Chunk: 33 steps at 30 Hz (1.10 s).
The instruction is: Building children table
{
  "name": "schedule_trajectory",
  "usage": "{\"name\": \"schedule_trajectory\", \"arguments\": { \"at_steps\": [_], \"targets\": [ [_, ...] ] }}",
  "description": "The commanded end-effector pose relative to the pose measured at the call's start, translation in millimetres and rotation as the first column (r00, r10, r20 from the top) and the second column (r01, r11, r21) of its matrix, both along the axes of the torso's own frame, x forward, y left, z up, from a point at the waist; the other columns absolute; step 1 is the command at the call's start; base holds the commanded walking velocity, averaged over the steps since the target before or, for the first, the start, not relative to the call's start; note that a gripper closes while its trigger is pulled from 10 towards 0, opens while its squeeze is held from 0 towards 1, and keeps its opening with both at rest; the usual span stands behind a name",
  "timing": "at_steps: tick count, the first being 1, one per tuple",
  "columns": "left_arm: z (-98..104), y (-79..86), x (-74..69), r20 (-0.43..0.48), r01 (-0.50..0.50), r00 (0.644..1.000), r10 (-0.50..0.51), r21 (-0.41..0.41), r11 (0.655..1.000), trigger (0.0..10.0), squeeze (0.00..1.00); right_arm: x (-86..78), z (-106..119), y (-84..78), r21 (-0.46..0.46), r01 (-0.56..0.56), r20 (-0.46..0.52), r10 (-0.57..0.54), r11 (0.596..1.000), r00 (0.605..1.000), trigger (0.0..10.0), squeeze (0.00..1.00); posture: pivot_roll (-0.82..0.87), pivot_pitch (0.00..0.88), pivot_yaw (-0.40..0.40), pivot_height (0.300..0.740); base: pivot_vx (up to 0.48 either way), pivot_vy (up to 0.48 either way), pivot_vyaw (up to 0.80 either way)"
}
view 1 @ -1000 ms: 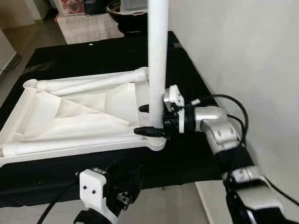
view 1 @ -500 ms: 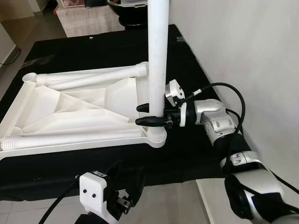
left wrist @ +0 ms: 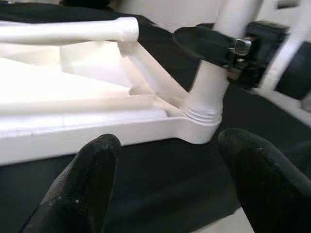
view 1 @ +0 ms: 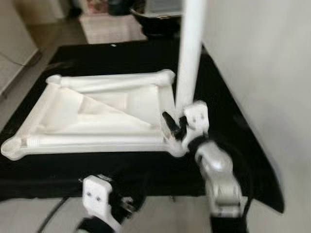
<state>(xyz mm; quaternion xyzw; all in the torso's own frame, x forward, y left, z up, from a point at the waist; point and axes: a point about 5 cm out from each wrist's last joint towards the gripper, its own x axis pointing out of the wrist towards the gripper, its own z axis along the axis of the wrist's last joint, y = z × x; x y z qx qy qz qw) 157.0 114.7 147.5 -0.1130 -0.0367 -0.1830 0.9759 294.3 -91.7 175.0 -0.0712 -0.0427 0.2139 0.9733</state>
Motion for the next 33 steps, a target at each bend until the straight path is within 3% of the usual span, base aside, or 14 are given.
{"name": "schedule_trajectory", "arguments": {
  "at_steps": [1, 4, 5, 6, 12, 13, 17, 18, 20, 21, 23, 27, 29, 33],
  "targets": [
    [-4.3, -0.2, 1.0, -0.015, 0.001, 1.000, -0.001, -0.002, 1.000, 10.0, 0.00, -10.3, -30.7, 13.1, -0.025, -0.036, -0.128, 0.033, 0.999, 0.991, 0.0, 0.00, 0.04, 0.090, 0.026, 0.740, 0.000, 0.000, 0.00],
    [-6.4, -0.2, 5.2, -0.016, 0.003, 1.000, -0.003, -0.003, 1.000, 10.0, 0.00, 4.1, -29.9, 12.2, -0.019, -0.043, -0.116, 0.040, 0.999, 0.992, 0.0, 0.00, 0.04, 0.075, 0.018, 0.740, 0.000, 0.000, 0.00],
    [-6.8, -0.2, 6.4, -0.015, 0.002, 1.000, -0.002, -0.004, 1.000, 10.0, 0.00, 8.5, -27.6, 12.5, -0.016, -0.042, -0.113, 0.040, 0.999, 0.993, 2.0, 0.00, 0.04, 0.075, 0.018, 0.740, 0.000, 0.000, 0.00],
    [-6.4, 0.9, 6.8, -0.009, -0.011, 1.000, 0.011, -0.001, 1.000, 10.0, 0.00, 13.2, -11.3, 17.7, 0.019, -0.062, -0.074, 0.063, 0.998, 0.995, 10.0, 0.00, 0.06, 0.076, 0.021, 0.740, 0.000, 0.000, 0.00],
    [-5.1, 0.9, 5.9, -0.004, -0.017, 1.000, 0.017, 0.001, 1.000, 10.0, 0.00, 16.4, 3.6, 24.3, 0.013, -0.198, -0.046, 0.198, 0.980, 0.979, 10.0, 0.00, 0.06, 0.081, 0.020, 0.740, 0.000, 0.000, 0.00],
    [-4.6, 0.1, 4.8, -0.003, -0.015, 1.000, 0.015, 0.000, 1.000, 10.0, 0.00, 23.2, 3.6, 21.0, -0.002, -0.258, -0.054, 0.258, 0.966, 0.965, 10.0, 1.00, 0.07, 0.092, 0.015, 0.740, 0.000, 0.000, 0.00],
    [-3.1, -2.1, 2.3, -0.002, -0.010, 1.000, 0.010, -0.003, 1.000, 10.0, 0.00, 34.7, 7.1, 13.1, 0.000, -0.345, -0.069, 0.345, 0.938, 0.936, 10.0, 1.00, 0.08, 0.104, 0.013, 0.740, 0.000, 0.000, 0.00],
    [-1.5, -4.7, -1.8, -0.004, -0.005, 1.000, 0.005, -0.006, 1.000, 10.0, 0.00, 43.9, 15.6, 7.5, -0.017, -0.482, -0.076, 0.480, 0.876, 0.874, 10.0, 1.00, 0.09, 0.128, 0.004, 0.740, 0.000, 0.000, 0.00],
    [-0.9, -5.5, -3.1, -0.004, -0.004, 1.000, 0.004, -0.007, 1.000, 10.0, 0.00, 45.7, 18.2, 6.1, -0.019, -0.528, -0.082, 0.525, 0.849, 0.847, 10.0, 1.00, 0.09, 0.128, 0.004, 0.740, 0.000, 0.000, 0.00],
    [-0.2, -6.4, -4.7, -0.005, -0.002, 1.000, 0.002, -0.008, 1.000, 10.0, 0.00, 47.9, 20.7, 4.7, -0.045, -0.599, -0.102, 0.593, 0.799, 0.799, 10.0, 0.00, 0.10, 0.141, 0.001, 0.740, 0.000, 0.000, 0.00],
    [1.3, -7.7, -7.8, -0.005, 0.000, 1.000, 0.000, -0.008, 1.000, 10.0, 0.00, 48.7, 23.6, 2.4, -0.082, -0.685, -0.134, 0.673, 0.724, 0.727, 10.0, 0.00, 0.11, 0.159, -0.002, 0.740, 0.000, 0.000, 0.00],
    [2.7, -8.8, -11.0, -0.006, 0.001, 1.000, -0.001, -0.009, 1.000, 10.0, 0.00, 47.9, 26.1, 1.1, -0.099, -0.749, -0.157, 0.733, 0.655, 0.662, 10.0, 0.00, 0.12, 0.171, -0.003, 0.740, 0.000, 0.000, 0.00],
    [3.9, -9.0, -14.4, -0.011, 0.002, 1.000, -0.002, -0.006, 1.000, 10.0, 0.00, 50.5, 27.8, 1.5, -0.089, -0.805, -0.196, 0.782, 0.586, 0.591, 10.0, 0.00, 0.13, 0.182, -0.002, 0.740, 0.000, 0.000, 0.00],
    [5.5, -8.5, -18.1, -0.015, 0.003, 1.000, -0.003, -0.005, 1.000, 10.0, 0.00, 57.4, 28.7, 5.2, -0.076, -0.838, -0.237, 0.807, 0.540, 0.541, 10.0, 0.00, 0.13, 0.208, 0.007, 0.740, 0.000, 0.000, 0.00]
  ]
}}
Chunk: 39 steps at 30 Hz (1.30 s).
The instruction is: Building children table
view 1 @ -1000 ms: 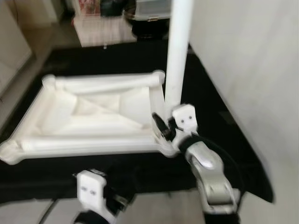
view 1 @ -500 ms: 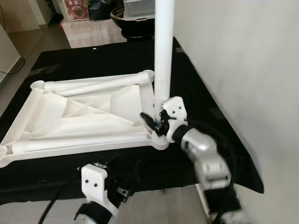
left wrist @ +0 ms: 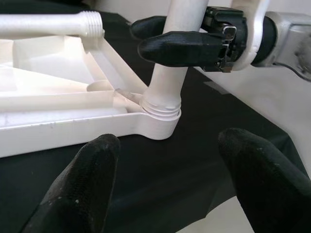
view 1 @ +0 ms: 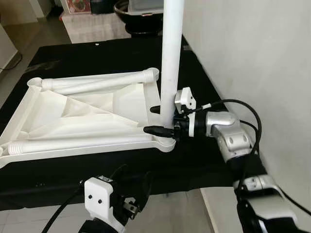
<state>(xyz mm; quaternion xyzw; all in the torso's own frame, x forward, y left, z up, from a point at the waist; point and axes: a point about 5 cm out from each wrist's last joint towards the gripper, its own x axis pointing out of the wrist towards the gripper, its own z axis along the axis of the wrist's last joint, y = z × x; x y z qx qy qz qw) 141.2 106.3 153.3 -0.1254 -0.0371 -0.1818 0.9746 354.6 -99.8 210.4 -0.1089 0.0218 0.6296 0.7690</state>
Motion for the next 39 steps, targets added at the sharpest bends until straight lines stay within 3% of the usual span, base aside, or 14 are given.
{"name": "schedule_trajectory", "arguments": {
  "at_steps": [1, 7, 8, 9, 25, 26, 28, 29, 30, 31, 32, 36, 37, 39],
  "targets": [
    [-0.3, -0.1, -2.2, -0.011, 0.004, 1.000, -0.004, 0.020, 1.000, 10.0, 0.00, -2.9, -6.7, 13.4, -0.021, -0.066, -0.021, 0.066, 0.998, 0.998, 10.0, 0.00, 0.13, 0.208, 0.007, 0.740, 0.000, 0.000, 0.00],
    [2.9, -0.5, -8.6, -0.022, 0.011, 1.000, -0.010, 0.024, 1.000, 10.0, 0.00, 8.2, 6.1, 18.7, 0.002, -0.129, -0.035, 0.129, 0.992, 0.991, 10.0, 0.00, 0.15, 0.236, 0.007, 0.740, 0.000, 0.000, 0.00],
    [3.7, -0.5, -9.8, -0.023, 0.011, 1.000, -0.010, 0.025, 1.000, 10.0, 0.00, 9.9, 8.3, 18.7, 0.010, -0.133, -0.033, 0.133, 0.991, 0.991, 9.0, 0.00, 0.15, 0.243, 0.009, 0.740, 0.000, 0.000, 0.00],
    [4.6, -0.5, -10.9, -0.024, 0.011, 1.000, -0.010, 0.026, 1.000, 10.0, 0.00, 11.7, 10.0, 18.6, 0.025, -0.126, -0.038, 0.127, 0.992, 0.991, 0.0, 0.00, 0.15, 0.250, 0.007, 0.740, 0.000, 0.000, 0.00],
    [6.5, -0.4, -12.2, -0.033, 0.013, 0.999, -0.012, 0.028, 1.000, 10.0, 0.00, 15.3, 14.3, 2.1, 0.111, -0.046, 0.031, 0.043, 0.993, 0.999, 0.0, 0.00, 0.11, 0.241, 0.013, 0.740, 0.000, 0.000, 0.00],
    [5.2, -0.3, -9.3, -0.030, 0.013, 0.999, -0.012, 0.025, 1.000, 10.0, 0.00, 11.2, 7.7, -2.1, 0.140, 0.222, 0.077, -0.234, 0.965, 0.969, 0.0, 0.00, 0.10, 0.223, 0.005, 0.740, 0.000, 0.000, 0.00],
    [5.2, -0.3, -9.3, -0.030, 0.013, 0.999, -0.012, 0.025, 1.000, 10.0, 0.00, 11.2, 7.7, -2.1, 0.140, 0.222, 0.077, -0.234, 0.965, 0.969, 0.0, 0.00, 0.10, 0.223, 0.005, 0.740, 0.000, 0.000, 0.00],
    [4.7, -0.1, -8.2, -0.029, 0.012, 1.000, -0.011, 0.024, 1.000, 10.0, 0.00, 8.9, 3.7, -4.7, 0.153, 0.340, 0.082, -0.354, 0.928, 0.931, 0.0, 0.00, 0.10, 0.223, 0.005, 0.740, 0.000, 0.000, 0.00],
    [3.8, 0.9, -6.2, -0.028, 0.010, 1.000, -0.009, 0.025, 1.000, 10.0, 0.00, 9.1, 0.7, -17.8, 0.235, 0.693, 0.099, -0.726, 0.682, 0.681, 0.0, 0.00, 0.08, 0.214, 0.007, 0.740, 0.000, 0.000, 0.00],
    [3.8, 0.9, -6.2, -0.028, 0.010, 1.000, -0.009, 0.025, 1.000, 10.0, 0.00, 9.1, 0.7, -17.8, 0.235, 0.693, 0.099, -0.726, 0.682, 0.681, 0.0, 0.00, 0.08, 0.214, 0.007, 0.740, 0.000, 0.000, 0.00],
    [3.3, 2.1, -3.7, -0.024, 0.008, 1.000, -0.008, 0.025, 1.000, 10.0, 0.00, -20.5, -21.7, -10.7, 0.215, 0.765, 0.076, -0.791, 0.607, 0.607, 0.0, 0.00, 0.08, 0.204, 0.007, 0.740, 0.000, 0.000, 0.00],
    [1.3, 4.8, 1.7, -0.019, 0.006, 1.000, -0.006, 0.025, 1.000, 10.0, 0.00, -62.3, -43.9, 4.7, 0.185, 0.814, 0.017, -0.830, 0.550, 0.557, 0.0, 0.00, 0.05, 0.177, 0.030, 0.740, 0.000, 0.000, 0.00],
    [-0.5, 5.5, 5.4, -0.019, 0.006, 1.000, -0.005, 0.025, 1.000, 10.0, 0.00, -67.7, -49.8, 18.4, 0.174, 0.773, 0.003, -0.785, 0.610, 0.619, 0.0, 0.00, 0.06, 0.155, 0.031, 0.740, 0.000, 0.000, 0.00],
    [-2.0, 6.0, 8.1, -0.019, 0.006, 1.000, -0.005, 0.025, 1.000, 10.0, 0.00, -66.1, -53.0, 24.6, 0.171, 0.762, 0.002, -0.774, 0.624, 0.633, 0.0, 0.00, 0.06, 0.150, 0.030, 0.740, 0.000, 0.000, 0.00]
  ]
}}
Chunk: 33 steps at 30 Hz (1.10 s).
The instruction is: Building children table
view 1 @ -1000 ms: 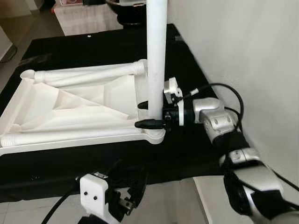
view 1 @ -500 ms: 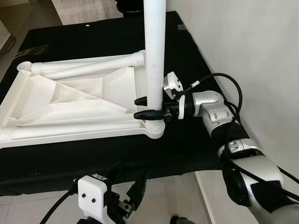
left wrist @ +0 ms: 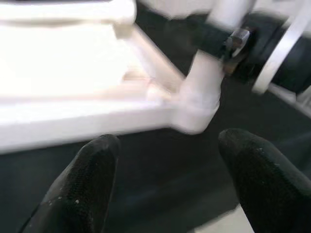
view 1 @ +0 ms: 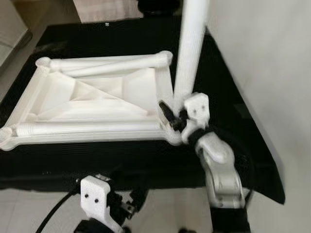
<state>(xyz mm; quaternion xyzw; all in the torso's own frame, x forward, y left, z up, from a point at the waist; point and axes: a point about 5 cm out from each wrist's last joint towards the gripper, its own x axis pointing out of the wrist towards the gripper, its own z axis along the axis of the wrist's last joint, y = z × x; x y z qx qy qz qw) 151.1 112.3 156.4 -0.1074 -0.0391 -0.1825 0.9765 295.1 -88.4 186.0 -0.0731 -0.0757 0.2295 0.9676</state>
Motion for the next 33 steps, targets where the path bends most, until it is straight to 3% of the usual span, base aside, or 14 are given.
{"name": "schedule_trajectory", "arguments": {
  "at_steps": [1, 5, 6, 11, 12, 14, 15, 16, 19, 21, 22, 29, 31, 33],
  "targets": [
    [-6.5, 0.9, 0.9, -0.030, 0.005, 1.000, -0.005, -0.009, 1.000, 10.0, 0.00, -3.3, -31.6, 17.8, 0.019, -0.017, -0.146, 0.020, 1.000, 0.989, 0.0, 0.00, 0.06, 0.133, 0.034, 0.740, 0.000, 0.000, 0.00],
    [-9.7, 3.4, 6.1, -0.028, -0.003, 1.000, 0.003, -0.005, 1.000, 10.0, 0.00, 4.7, -35.2, 22.9, 0.043, -0.039, -0.179, 0.046, 0.998, 0.983, 0.0, 0.00, 0.06, 0.112, 0.034, 0.740, 0.000, 0.000, 0.00],
    [-9.9, 4.1, 6.5, -0.027, -0.009, 1.000, 0.008, -0.003, 1.000, 10.0, 0.00, 4.7, -30.9, 23.6, 0.066, -0.065, -0.179, 0.076, 0.996, 0.981, 10.0, 0.00, 0.06, 0.110, 0.036, 0.740, 0.000, 0.000, 0.00],
    [-10.2, 4.4, 6.6, -0.024, -0.015, 1.000, 0.015, -0.002, 1.000, 10.0, 0.00, 2.3, -16.2, 29.4, 0.105, -0.231, -0.167, 0.246, 0.967, 0.955, 10.0, 0.00, 0.06, 0.107, 0.034, 0.740, 0.000, 0.000, 0.00],
    [-10.2, 4.3, 6.6, -0.023, -0.015, 1.000, 0.015, -0.002, 1.000, 10.0, 0.00, 1.2, -13.8, 29.9, 0.110, -0.247, -0.165, 0.263, 0.963, 0.951, 10.0, 1.00, 0.06, 0.107, 0.034, 0.740, 0.000, 0.000, 0.00],
    [-10.4, 2.6, 5.5, -0.024, -0.009, 1.000, 0.009, -0.006, 1.000, 10.0, 0.00, 6.6, 3.0, 23.0, 0.090, -0.420, -0.123, 0.428, 0.903, 0.895, 10.0, 1.00, 0.07, 0.113, 0.029, 0.740, 0.000, 0.000, 0.00],
    [-10.4, 2.6, 5.5, -0.024, -0.009, 1.000, 0.009, -0.006, 1.000, 10.0, 0.00, 6.6, 3.0, 23.0, 0.090, -0.420, -0.123, 0.428, 0.903, 0.895, 10.0, 1.00, 0.07, 0.113, 0.029, 0.740, 0.000, 0.000, 0.00],
    [-10.6, 2.0, 5.2, -0.024, -0.007, 1.000, 0.006, -0.008, 1.000, 10.0, 0.00, 10.4, 9.4, 19.1, 0.075, -0.478, -0.104, 0.483, 0.875, 0.869, 10.0, 1.00, 0.07, 0.113, 0.029, 0.740, 0.000, 0.000, 0.00],
    [-9.6, 0.2, 2.1, -0.024, -0.002, 1.000, 0.002, -0.012, 1.000, 10.0, 0.00, 22.2, 21.2, 12.1, -0.007, -0.673, -0.109, 0.669, 0.739, 0.736, 10.0, 1.00, 0.09, 0.131, 0.023, 0.740, 0.000, 0.000, 0.00],
    [-9.1, -0.1, 0.9, -0.023, -0.002, 1.000, 0.001, -0.012, 1.000, 10.0, 0.00, 25.9, 24.5, 10.2, -0.030, -0.730, -0.132, 0.722, 0.682, 0.680, 10.0, 1.00, 0.09, 0.131, 0.023, 0.740, 0.000, 0.000, 0.00],
    [-8.4, -0.6, -0.9, -0.023, -0.001, 1.000, 0.001, -0.012, 1.000, 10.0, 0.00, 29.6, 26.3, 9.4, -0.042, -0.756, -0.157, 0.742, 0.654, 0.651, 10.0, 0.00, 0.10, 0.145, 0.018, 0.740, 0.000, 0.000, 0.00],
    [-6.2, -2.5, -8.8, -0.028, 0.001, 1.000, -0.001, -0.008, 1.000, 10.0, 0.00, 47.7, 40.6, 9.5, -0.049, -0.824, -0.203, 0.802, 0.565, 0.562, 10.0, 0.00, 0.14, 0.169, 0.017, 0.740, 0.000, 0.000, 0.00],
    [-5.0, -3.5, -13.0, -0.032, 0.002, 0.999, -0.002, -0.008, 1.000, 10.0, 0.00, 56.3, 41.4, 10.0, -0.057, -0.857, -0.248, 0.824, 0.512, 0.509, 10.0, 0.00, 0.17, 0.193, 0.013, 0.740, 0.000, 0.000, 0.00],
    [-4.4, -3.9, -14.5, -0.034, 0.002, 0.999, -0.003, -0.008, 1.000, 10.0, 0.00, 58.5, 40.8, 10.1, -0.063, -0.864, -0.265, 0.826, 0.500, 0.497, 10.0, 0.00, 0.17, 0.196, 0.013, 0.740, 0.000, 0.000, 0.00]
  ]
}}
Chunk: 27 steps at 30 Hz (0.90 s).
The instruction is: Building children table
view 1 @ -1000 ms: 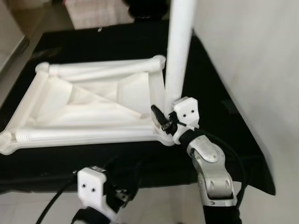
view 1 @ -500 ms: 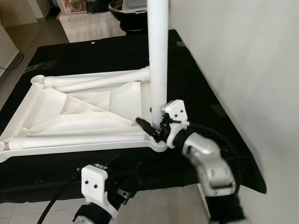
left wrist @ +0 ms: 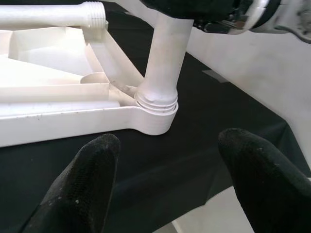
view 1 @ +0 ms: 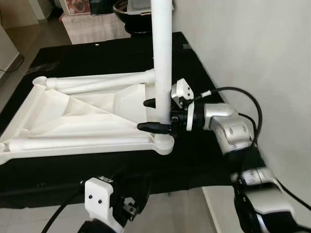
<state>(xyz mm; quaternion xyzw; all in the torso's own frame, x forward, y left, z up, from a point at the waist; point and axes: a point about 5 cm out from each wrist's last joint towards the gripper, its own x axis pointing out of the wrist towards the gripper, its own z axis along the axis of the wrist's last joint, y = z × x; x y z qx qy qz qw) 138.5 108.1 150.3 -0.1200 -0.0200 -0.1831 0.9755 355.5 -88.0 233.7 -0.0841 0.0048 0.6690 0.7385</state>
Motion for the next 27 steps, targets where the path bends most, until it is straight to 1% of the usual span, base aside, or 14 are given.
{"name": "schedule_trajectory", "arguments": {
  "at_steps": [1, 2, 7, 8, 9, 12, 18, 21, 23, 24, 25, 26, 27],
  "targets": [
    [2.5, 0.0, -3.9, 0.006, -0.005, 1.000, 0.005, 0.011, 1.000, 10.0, 0.00, 0.8, -6.7, 10.9, -0.041, -0.069, -0.016, 0.068, 0.997, 0.998, 10.0, 0.00, 0.18, 0.205, 0.012, 0.740, 0.000, 0.000, 0.00],
    [3.3, -0.2, -6.1, 0.003, -0.006, 1.000, 0.006, 0.012, 1.000, 10.0, 0.00, 2.2, -6.2, 12.7, -0.046, -0.093, -0.015, 0.092, 0.995, 0.996, 10.0, 0.00, 0.18, 0.216, 0.012, 0.740, 0.000, 0.000, 0.00],
    [4.3, -0.3, -8.6, 0.000, -0.007, 1.000, 0.007, 0.014, 1.000, 10.0, 0.00, 4.1, -5.4, 15.0, -0.052, -0.128, -0.011, 0.127, 0.990, 0.992, 10.0, 0.00, 0.18, 0.216, 0.012, 0.740, 0.000, 0.000, 0.00],
    [5.0, -0.5, -10.0, -0.002, -0.006, 1.000, 0.006, 0.015, 1.000, 10.0, 0.00, 5.7, -4.9, 15.2, -0.051, -0.135, -0.015, 0.134, 0.990, 0.991, 10.0, 0.00, 0.19, 0.232, 0.013, 0.740, 0.000, 0.000, 0.00],
    [5.5, -0.5, -11.2, -0.005, -0.004, 1.000, 0.004, 0.016, 1.000, 10.0, 0.00, 6.7, -5.0, 15.1, -0.047, -0.140, -0.020, 0.139, 0.989, 0.990, 0.0, 0.00, 0.19, 0.235, 0.016, 0.740, 0.000, 0.000, 0.00],
    [6.0, -0.5, -12.4, -0.008, -0.002, 1.000, 0.002, 0.017, 1.000, 10.0, 0.00, 7.6, -5.4, 14.4, -0.039, -0.143, -0.026, 0.142, 0.989, 0.990, 0.0, 0.00, 0.19, 0.235, 0.017, 0.740, 0.000, 0.000, 0.00],
    [6.1, 0.3, -11.3, -0.009, -0.001, 1.000, 0.001, 0.018, 1.000, 10.0, 0.00, 9.5, -9.1, 10.3, -0.004, -0.097, -0.026, 0.096, 0.995, 0.995, 0.0, 0.00, 0.18, 0.232, 0.026, 0.740, 0.000, 0.000, 0.00],
    [6.7, 0.1, -10.4, -0.009, -0.002, 1.000, 0.002, 0.018, 1.000, 10.0, 0.00, 12.9, -10.3, 3.0, 0.043, -0.030, -0.020, 0.031, 0.999, 0.999, 0.0, 0.00, 0.18, 0.228, 0.027, 0.740, 0.000, 0.000, 0.00],
    [6.6, 0.5, -8.6, -0.006, -0.002, 1.000, 0.002, 0.017, 1.000, 10.0, 0.00, 15.1, -12.3, -5.0, 0.077, 0.067, 0.000, -0.067, 0.995, 0.998, 0.0, 0.00, 0.15, 0.218, 0.030, 0.740, 0.000, 0.000, 0.00],
    [6.6, 0.5, -8.6, -0.006, -0.002, 1.000, 0.002, 0.017, 1.000, 10.0, 0.00, 15.1, -12.3, -5.0, 0.077, 0.067, 0.000, -0.067, 0.995, 0.998, 0.0, 0.00, 0.15, 0.218, 0.030, 0.740, 0.000, 0.000, 0.00],
    [6.1, 0.8, -6.6, -0.003, -0.003, 1.000, 0.003, 0.015, 1.000, 10.0, 0.00, 15.6, -15.4, -12.6, 0.099, 0.143, 0.011, -0.145, 0.985, 0.989, 0.0, 0.00, 0.14, 0.211, 0.030, 0.740, 0.000, 0.000, 0.00],
    [5.7, 0.9, -5.7, -0.002, -0.003, 1.000, 0.003, 0.014, 1.000, 10.0, 0.00, 14.9, -17.4, -15.9, 0.109, 0.177, 0.016, -0.179, 0.978, 0.984, 0.0, 0.00, 0.12, 0.205, 0.029, 0.740, 0.000, 0.000, 0.00],
    [5.7, 0.9, -5.7, -0.002, -0.003, 1.000, 0.003, 0.014, 1.000, 10.0, 0.00, 14.9, -17.4, -15.9, 0.109, 0.177, 0.016, -0.179, 0.978, 0.984, 0.0, 0.00, 0.12, 0.205, 0.029, 0.740, 0.000, 0.000, 0.00]
  ]
}}
